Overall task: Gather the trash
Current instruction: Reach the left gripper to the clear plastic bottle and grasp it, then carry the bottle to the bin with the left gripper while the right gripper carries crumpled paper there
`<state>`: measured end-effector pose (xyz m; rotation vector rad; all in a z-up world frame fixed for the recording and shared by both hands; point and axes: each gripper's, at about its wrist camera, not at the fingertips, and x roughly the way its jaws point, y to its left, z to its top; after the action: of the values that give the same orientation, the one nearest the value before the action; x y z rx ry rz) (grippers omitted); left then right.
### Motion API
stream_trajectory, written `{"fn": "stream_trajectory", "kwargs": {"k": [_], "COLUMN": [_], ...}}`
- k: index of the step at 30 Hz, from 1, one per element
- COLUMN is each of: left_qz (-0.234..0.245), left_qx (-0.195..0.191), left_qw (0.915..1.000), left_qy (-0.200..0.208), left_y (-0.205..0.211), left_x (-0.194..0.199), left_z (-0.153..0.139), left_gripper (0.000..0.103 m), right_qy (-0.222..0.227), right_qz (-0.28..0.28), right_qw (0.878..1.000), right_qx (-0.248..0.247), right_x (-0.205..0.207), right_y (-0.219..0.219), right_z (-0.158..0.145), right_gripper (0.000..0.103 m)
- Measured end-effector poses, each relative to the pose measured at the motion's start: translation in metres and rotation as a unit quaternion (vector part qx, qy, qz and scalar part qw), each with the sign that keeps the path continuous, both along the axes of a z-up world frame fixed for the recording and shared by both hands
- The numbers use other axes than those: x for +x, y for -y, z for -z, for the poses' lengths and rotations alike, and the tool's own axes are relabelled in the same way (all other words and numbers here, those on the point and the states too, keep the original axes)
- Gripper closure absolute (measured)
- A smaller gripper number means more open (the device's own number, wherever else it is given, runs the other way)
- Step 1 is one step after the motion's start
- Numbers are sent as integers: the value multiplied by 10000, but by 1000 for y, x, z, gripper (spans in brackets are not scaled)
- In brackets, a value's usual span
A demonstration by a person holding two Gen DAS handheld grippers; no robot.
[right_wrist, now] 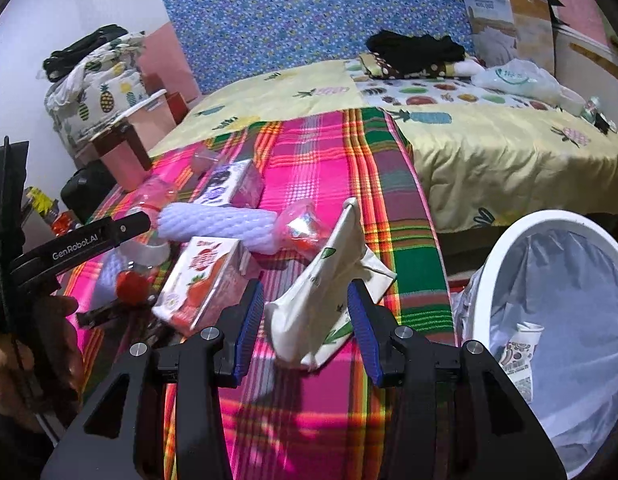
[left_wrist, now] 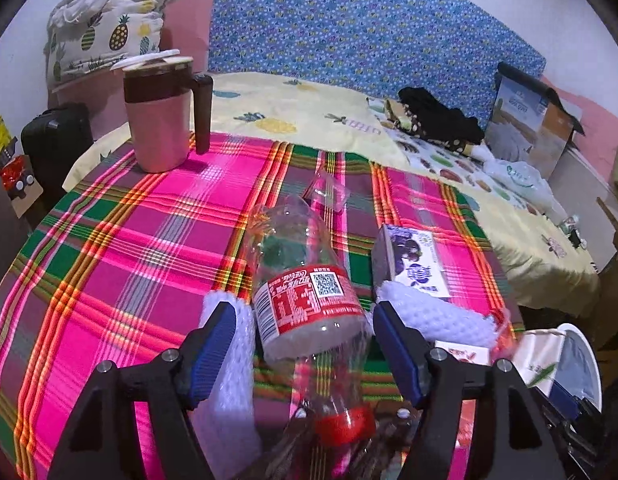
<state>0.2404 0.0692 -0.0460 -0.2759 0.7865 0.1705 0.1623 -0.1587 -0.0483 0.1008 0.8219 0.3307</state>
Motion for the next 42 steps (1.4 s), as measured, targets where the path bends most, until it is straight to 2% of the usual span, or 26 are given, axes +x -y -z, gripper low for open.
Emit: {"fn": "stream_trajectory", "kwargs": {"k": [3,6,8,9,12,29,42], "left_qz": [39,60,57,55,60,347,800], "left_qx": [15,74,31,47,139,210,199], "left_qw": [10000,9999,9999,9999,9998,9985,9947], "left_qy": [-61,-96,-148,-156,-127,376,609], "left_y": [2,3,2,2,3,8,43], "left_x": [8,13,15,14,10,-58,-109], "left_z": [4,7,9,10,9,-25,-48], "left_gripper": [32,32,36,36,37,37,37], "right_qy": [-60,-39,-47,-36,9,327,541], "right_qz": [67,120,95,84,68,-136,24], "right_qw": [9999,9999,9999,10000,9999,9992,9983], "right_qx": [-53,-25,33,38,86,179,192], "right_x": [4,3,2,2,1,-21,-48], "right_y": [0,1,2,1,3,11,31], "right_z": [3,2,2,1,-2,-22,-35], "right_gripper": [58,82,83,88,92,94,94]}}
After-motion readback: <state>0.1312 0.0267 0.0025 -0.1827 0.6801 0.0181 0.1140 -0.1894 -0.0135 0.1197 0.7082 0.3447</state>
